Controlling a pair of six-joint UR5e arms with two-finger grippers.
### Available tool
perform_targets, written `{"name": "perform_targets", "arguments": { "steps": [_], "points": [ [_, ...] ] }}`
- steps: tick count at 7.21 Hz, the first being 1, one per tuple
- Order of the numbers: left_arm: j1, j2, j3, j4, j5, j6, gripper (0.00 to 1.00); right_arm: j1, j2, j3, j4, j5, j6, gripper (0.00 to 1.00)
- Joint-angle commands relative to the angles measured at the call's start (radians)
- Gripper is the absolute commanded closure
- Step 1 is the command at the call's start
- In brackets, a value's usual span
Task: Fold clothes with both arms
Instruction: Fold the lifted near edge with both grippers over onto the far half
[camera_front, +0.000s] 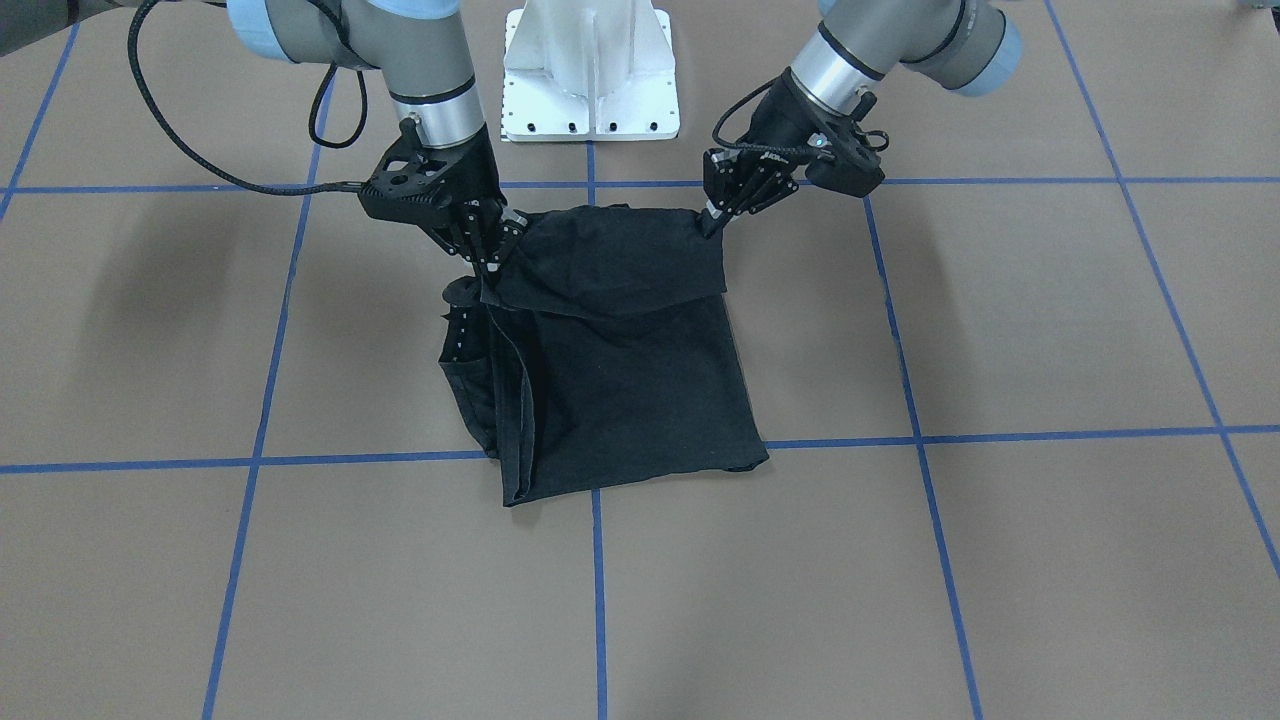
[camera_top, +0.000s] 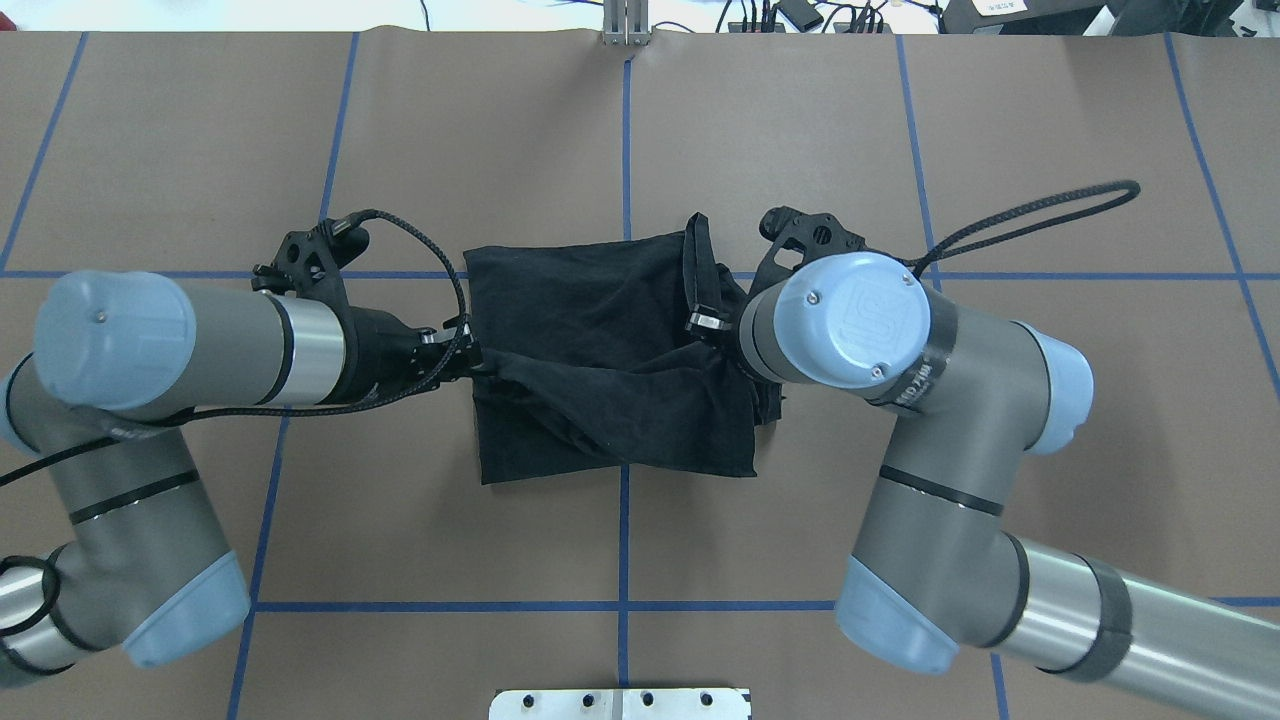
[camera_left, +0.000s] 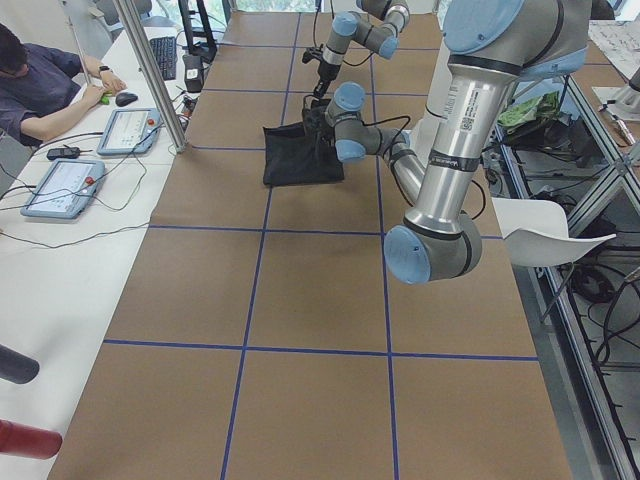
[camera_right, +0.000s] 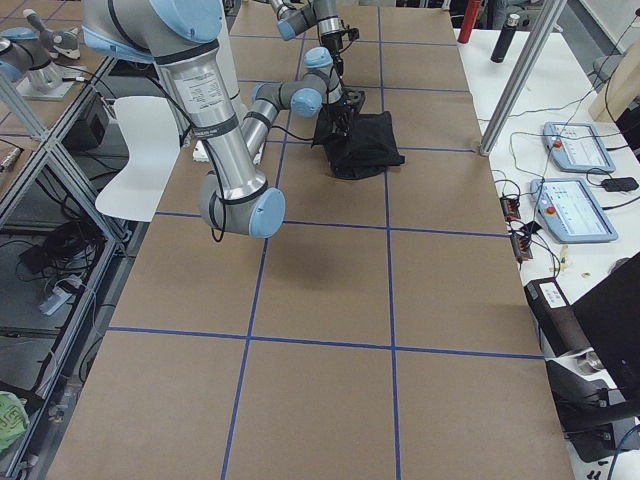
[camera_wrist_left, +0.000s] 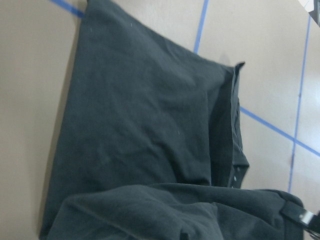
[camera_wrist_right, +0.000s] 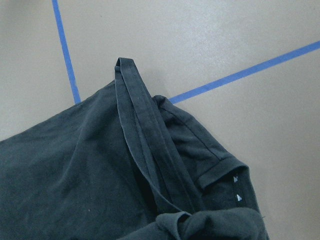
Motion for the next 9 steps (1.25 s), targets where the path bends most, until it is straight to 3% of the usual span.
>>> {"name": "perform_targets", "arguments": {
  "steps": [1, 3, 9],
  "points": [
    [-0.062, -0.058, 0.104, 0.000, -0.001, 0.068, 1.00, 0.036, 0.075, -0.121, 0.005, 0.002, -0.012, 1.00],
    [-0.096, -0.124, 0.213, -0.006, 0.001, 0.075, 1.00, 0.061, 0.154, -0.252, 0.013, 0.002, -0.026, 1.00],
    [-0.148, -0.230, 0.435, -0.012, 0.002, 0.212, 1.00, 0.101, 0.247, -0.462, 0.034, 0.001, -0.085, 1.00]
  ]
}}
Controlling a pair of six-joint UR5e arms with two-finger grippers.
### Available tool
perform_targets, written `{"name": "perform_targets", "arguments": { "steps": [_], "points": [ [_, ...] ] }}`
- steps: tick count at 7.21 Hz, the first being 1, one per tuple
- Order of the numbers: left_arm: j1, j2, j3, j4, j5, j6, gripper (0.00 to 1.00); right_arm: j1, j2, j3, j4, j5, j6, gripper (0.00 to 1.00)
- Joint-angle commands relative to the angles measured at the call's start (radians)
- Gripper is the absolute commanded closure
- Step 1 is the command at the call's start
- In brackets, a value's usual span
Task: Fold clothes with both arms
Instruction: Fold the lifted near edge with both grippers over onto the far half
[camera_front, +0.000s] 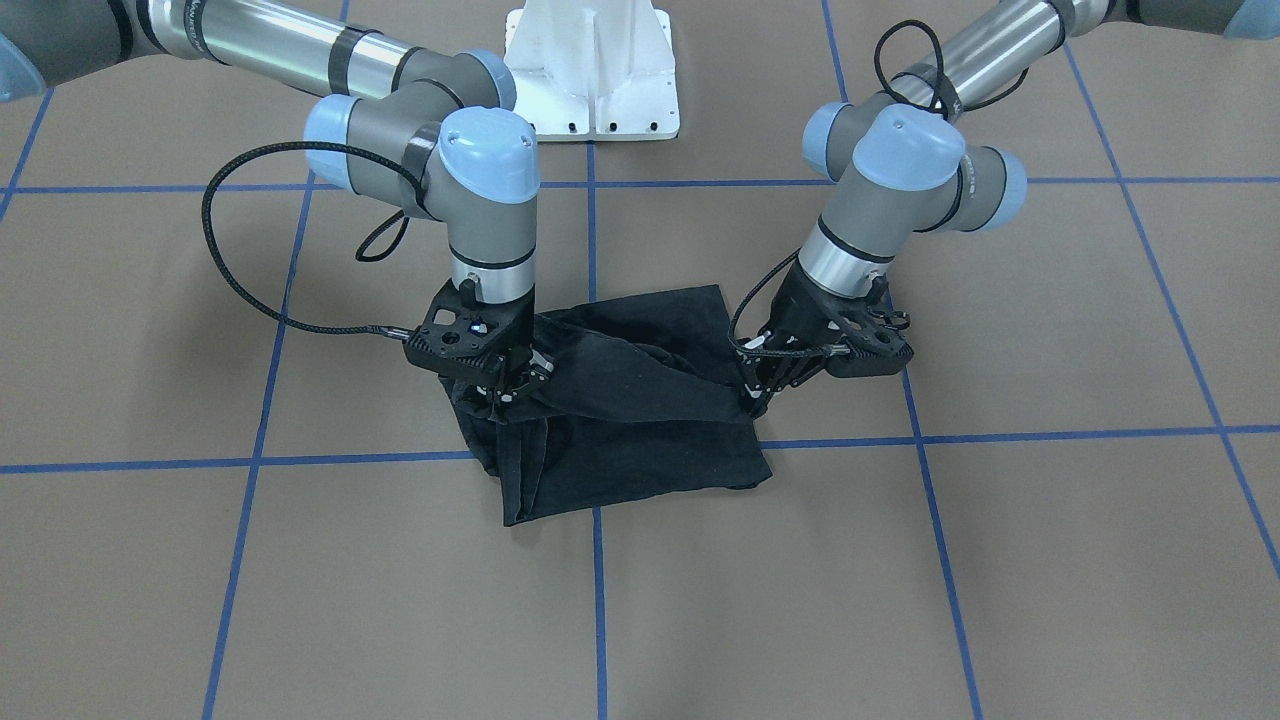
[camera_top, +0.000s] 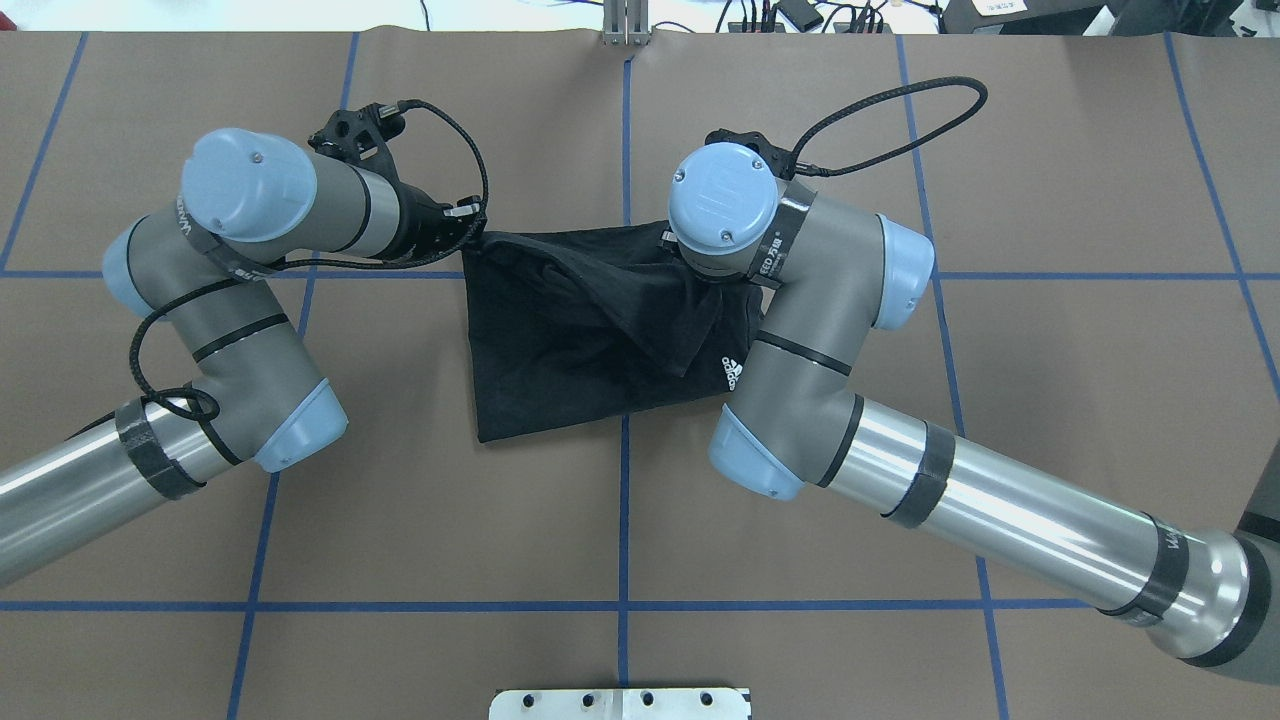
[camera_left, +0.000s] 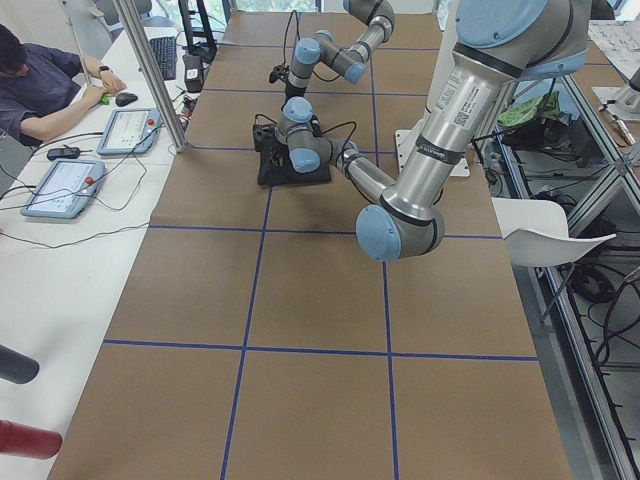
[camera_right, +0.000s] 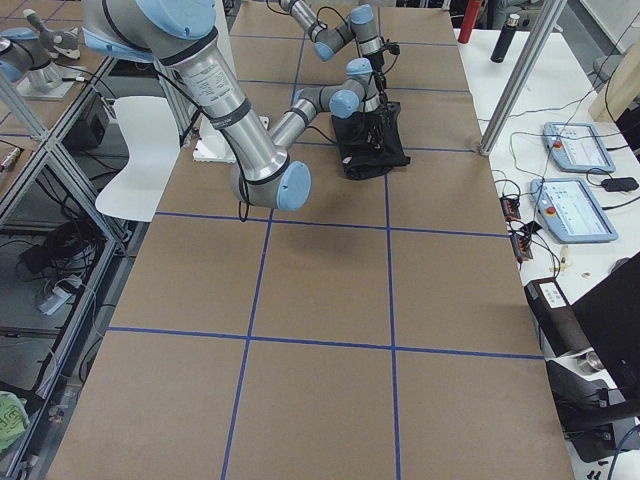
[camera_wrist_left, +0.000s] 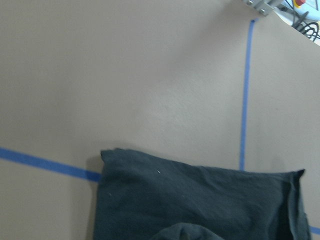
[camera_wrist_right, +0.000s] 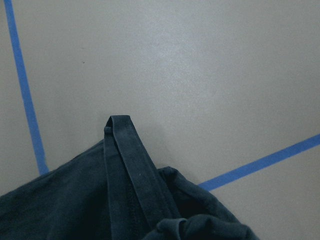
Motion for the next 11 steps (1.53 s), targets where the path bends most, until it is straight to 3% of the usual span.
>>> {"name": "perform_targets", "arguments": {
  "steps": [1, 2, 3, 4, 5, 6, 7, 8, 9, 10, 11],
  "points": [
    [-0.003, -0.017, 0.035, -0.002, 0.002, 0.046, 0.69, 0.014, 0.019, -0.068, 0.052, 0.000, -0.016, 0.92],
    [-0.004, -0.017, 0.033, -0.002, 0.014, 0.059, 0.23, 0.018, 0.019, -0.100, 0.078, -0.002, -0.016, 0.10],
    [-0.015, -0.017, 0.024, -0.003, 0.019, 0.077, 0.00, 0.049, 0.026, -0.105, 0.080, 0.027, -0.018, 0.01],
    [-0.041, -0.017, 0.003, -0.002, 0.002, 0.129, 0.00, 0.105, 0.045, -0.103, 0.069, 0.168, -0.070, 0.01],
    [-0.066, -0.008, -0.019, 0.000, -0.079, 0.175, 0.00, 0.148, 0.053, -0.090, 0.066, 0.278, -0.099, 0.01],
    [-0.092, 0.018, -0.045, 0.003, -0.145, 0.204, 0.00, 0.152, 0.054, -0.044, 0.057, 0.308, -0.101, 0.01],
    [-0.090, 0.051, -0.074, 0.001, -0.150, 0.208, 0.00, 0.144, 0.057, 0.036, -0.018, 0.331, -0.099, 0.01],
    [-0.090, 0.053, -0.077, 0.001, -0.155, 0.208, 0.00, 0.092, 0.063, 0.102, -0.090, 0.314, -0.086, 0.01],
    [-0.090, 0.055, -0.076, 0.000, -0.155, 0.208, 0.00, 0.027, 0.082, 0.110, -0.109, 0.258, -0.044, 0.01],
    [-0.090, 0.055, -0.077, 0.000, -0.156, 0.208, 0.00, -0.049, 0.089, 0.098, -0.109, 0.157, 0.008, 0.06],
    [-0.090, 0.055, -0.077, 0.000, -0.156, 0.208, 0.00, -0.087, 0.089, 0.093, -0.109, 0.115, 0.010, 0.44]
  ]
}}
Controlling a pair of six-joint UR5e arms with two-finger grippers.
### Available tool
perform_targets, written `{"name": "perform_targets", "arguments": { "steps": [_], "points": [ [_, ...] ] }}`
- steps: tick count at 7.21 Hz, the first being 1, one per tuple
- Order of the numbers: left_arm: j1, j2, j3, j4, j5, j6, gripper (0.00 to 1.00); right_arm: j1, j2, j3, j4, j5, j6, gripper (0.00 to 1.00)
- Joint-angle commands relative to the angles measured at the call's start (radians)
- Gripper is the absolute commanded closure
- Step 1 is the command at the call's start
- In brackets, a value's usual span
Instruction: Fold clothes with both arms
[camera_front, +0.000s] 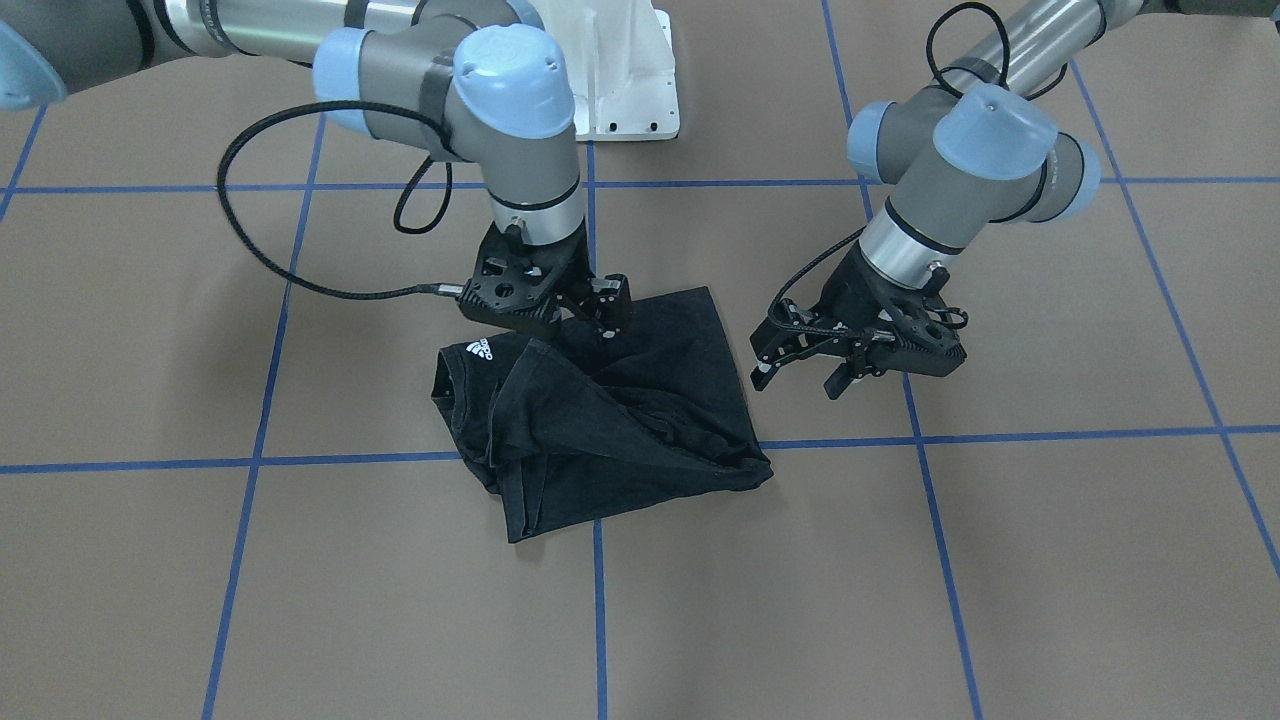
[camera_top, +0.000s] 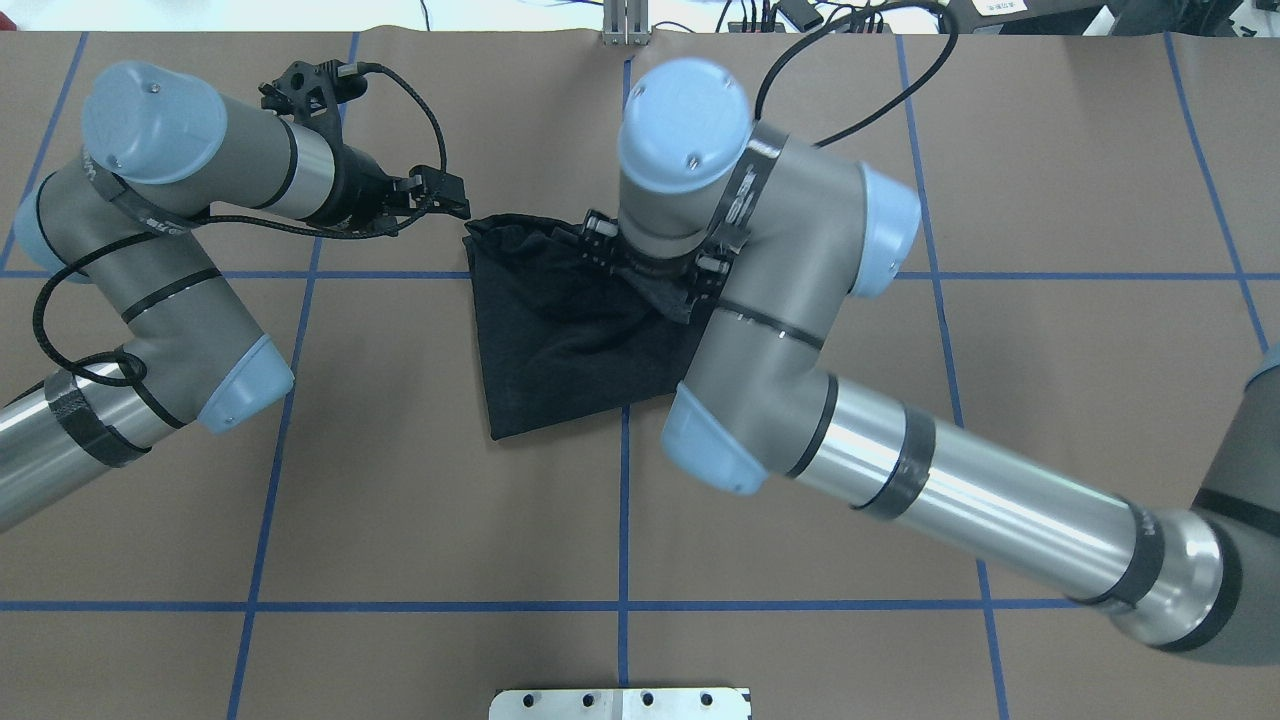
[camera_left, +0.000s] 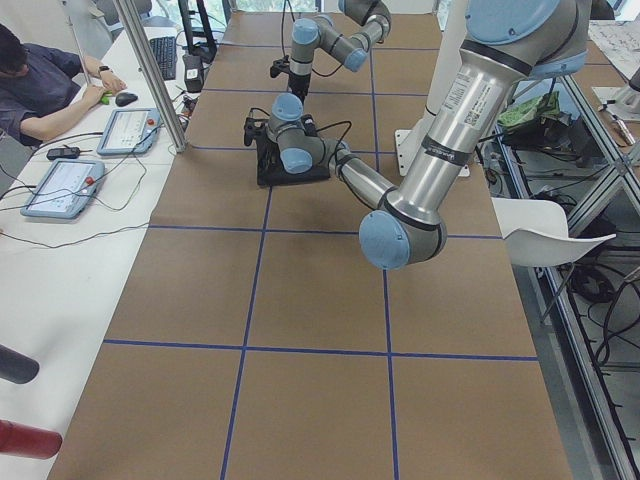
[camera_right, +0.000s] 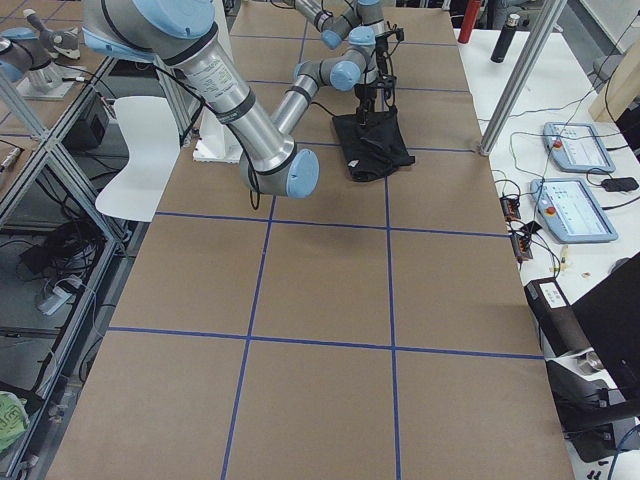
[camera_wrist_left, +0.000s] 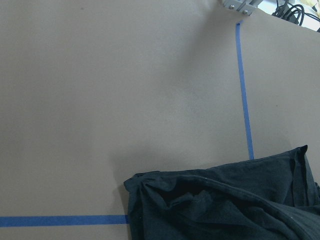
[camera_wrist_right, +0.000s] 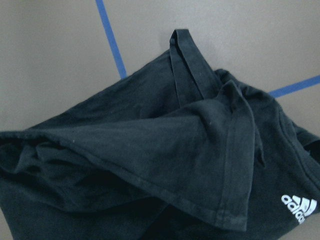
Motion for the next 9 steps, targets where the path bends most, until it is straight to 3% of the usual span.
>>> {"name": "perform_targets", "arguments": {
  "steps": [1, 2, 3, 7, 9],
  "points": [
    [0.000, 0.001, -0.001, 0.000, -0.001, 0.000, 0.00, -0.073, 0.014, -0.028, 0.004, -0.072, 0.023, 0.91],
    [0.000, 0.001, -0.002, 0.000, -0.001, 0.000, 0.00, -0.075, 0.066, -0.099, 0.004, -0.072, 0.023, 1.00],
    [0.000, 0.002, -0.007, 0.000, -0.001, 0.000, 0.00, -0.075, 0.128, -0.196, 0.008, -0.095, 0.020, 1.00],
    [-0.002, 0.001, -0.016, 0.001, -0.015, 0.000, 0.00, -0.051, 0.137, -0.351, 0.172, -0.179, 0.014, 1.00],
    [-0.002, 0.004, -0.038, 0.007, -0.016, 0.000, 0.00, 0.015, 0.143, -0.438, 0.218, -0.190, -0.015, 1.00]
  ]
}}
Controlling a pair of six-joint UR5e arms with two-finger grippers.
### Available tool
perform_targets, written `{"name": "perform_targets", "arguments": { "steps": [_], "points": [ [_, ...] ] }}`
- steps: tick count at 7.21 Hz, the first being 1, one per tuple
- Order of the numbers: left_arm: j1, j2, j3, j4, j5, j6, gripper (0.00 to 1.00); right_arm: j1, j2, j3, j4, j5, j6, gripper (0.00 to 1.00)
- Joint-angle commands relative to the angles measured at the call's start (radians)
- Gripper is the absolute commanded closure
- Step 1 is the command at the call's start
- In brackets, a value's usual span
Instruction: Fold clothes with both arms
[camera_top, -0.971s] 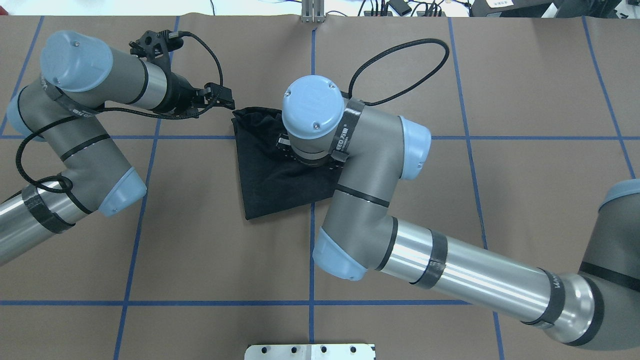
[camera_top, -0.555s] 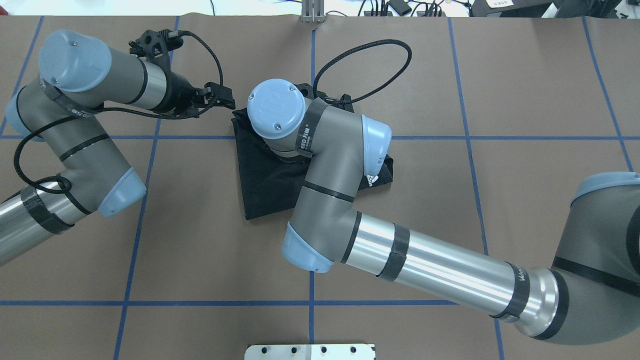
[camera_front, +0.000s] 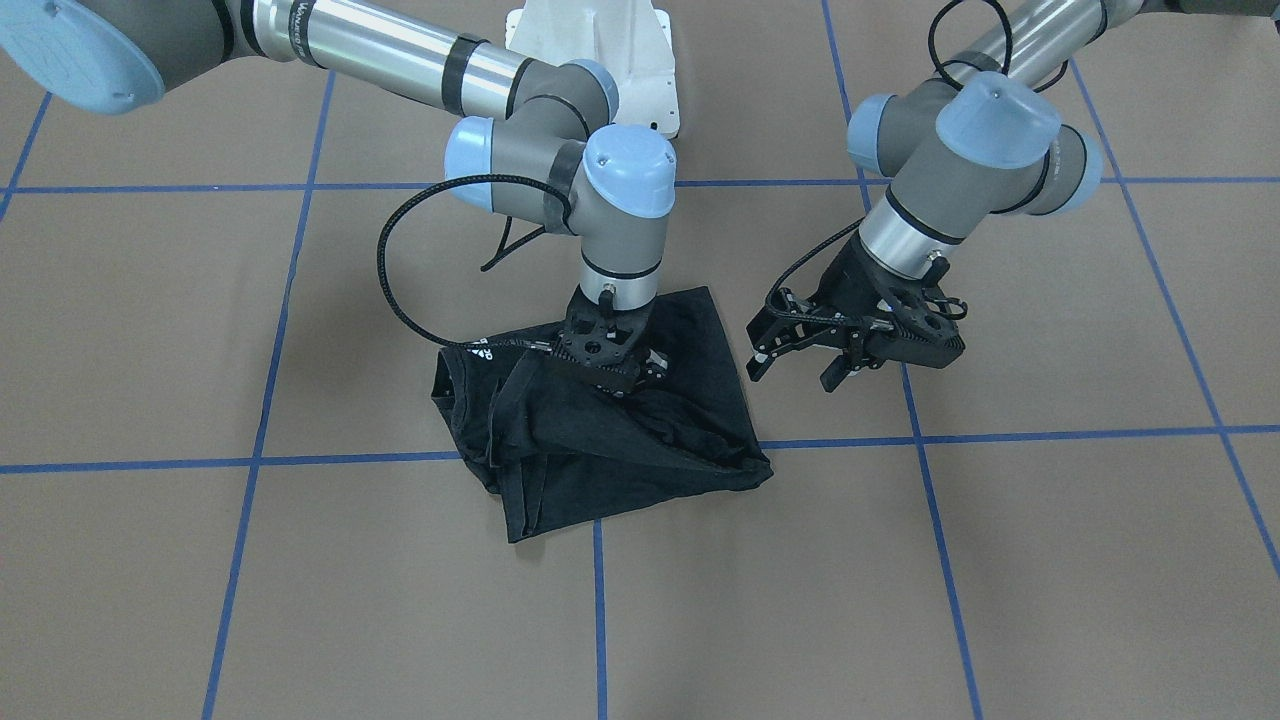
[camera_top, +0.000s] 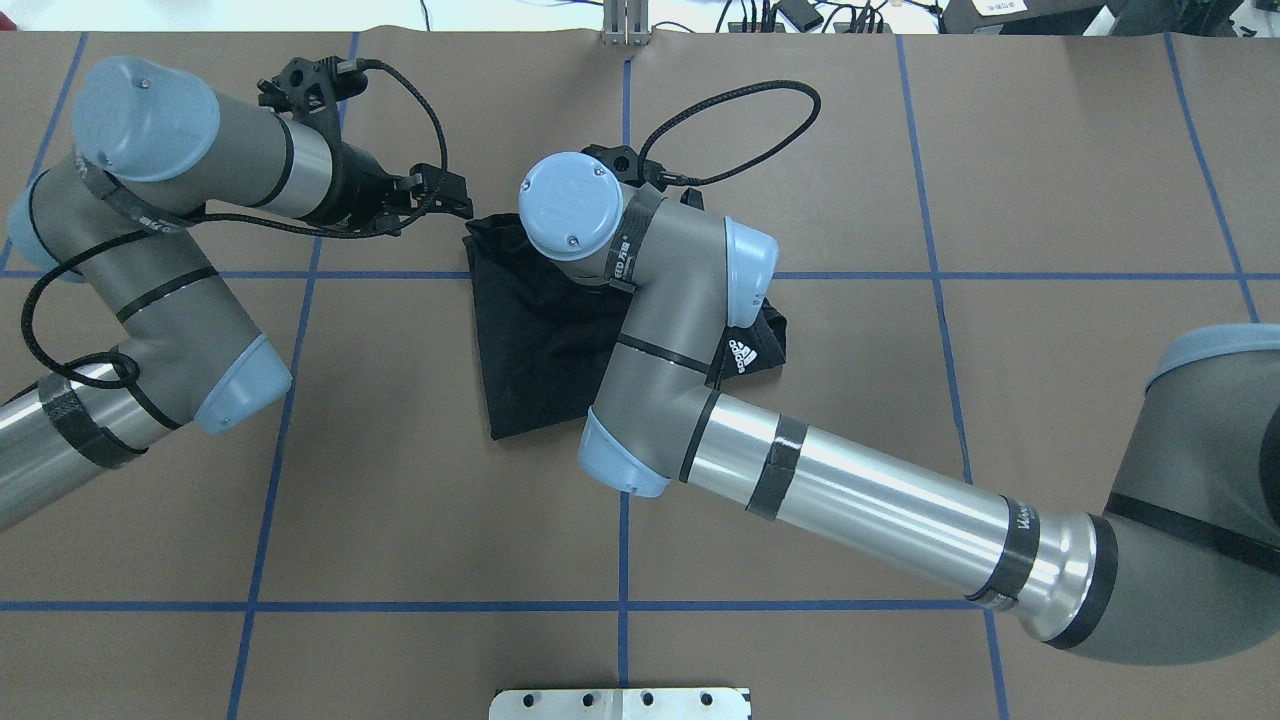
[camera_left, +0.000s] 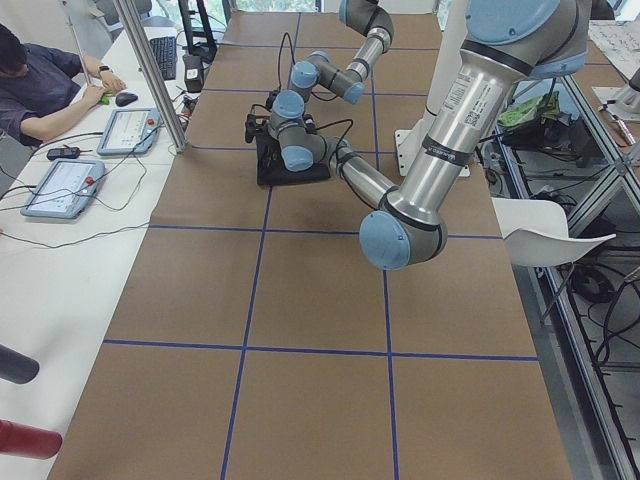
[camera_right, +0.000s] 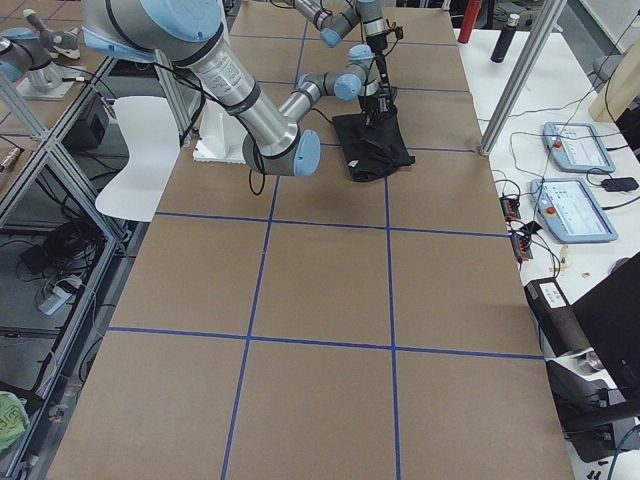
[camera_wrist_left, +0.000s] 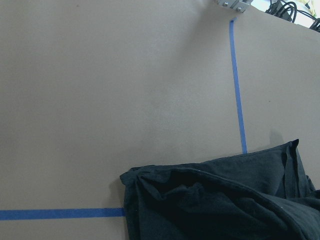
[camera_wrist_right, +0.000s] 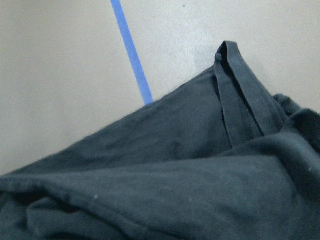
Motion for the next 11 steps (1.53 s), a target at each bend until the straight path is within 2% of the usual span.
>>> {"name": "perform_targets", "arguments": {
  "steps": [1, 2, 6, 8, 10, 11],
  "points": [
    [0.000, 0.020, -0.026, 0.004, -0.003, 0.000, 0.00, 0.073, 0.021, -0.156, 0.124, -0.010, -0.052, 1.00],
    [0.000, 0.021, -0.034, 0.004, -0.003, -0.002, 0.00, 0.113, 0.050, -0.223, 0.161, -0.007, -0.098, 1.00],
    [0.000, 0.035, -0.055, 0.006, -0.003, -0.002, 0.00, 0.164, 0.075, -0.226, 0.163, 0.008, -0.274, 1.00],
    [0.000, 0.035, -0.058, 0.006, -0.018, -0.002, 0.00, 0.166, 0.067, -0.230, 0.166, -0.044, -0.373, 1.00],
    [0.000, 0.037, -0.057, 0.007, -0.024, -0.002, 0.00, 0.196, 0.067, -0.224, 0.166, -0.011, -0.445, 1.00],
    [-0.009, 0.032, -0.060, 0.048, -0.048, 0.002, 0.00, 0.210, 0.055, -0.213, 0.157, 0.096, -0.454, 0.65]
  ]
}}
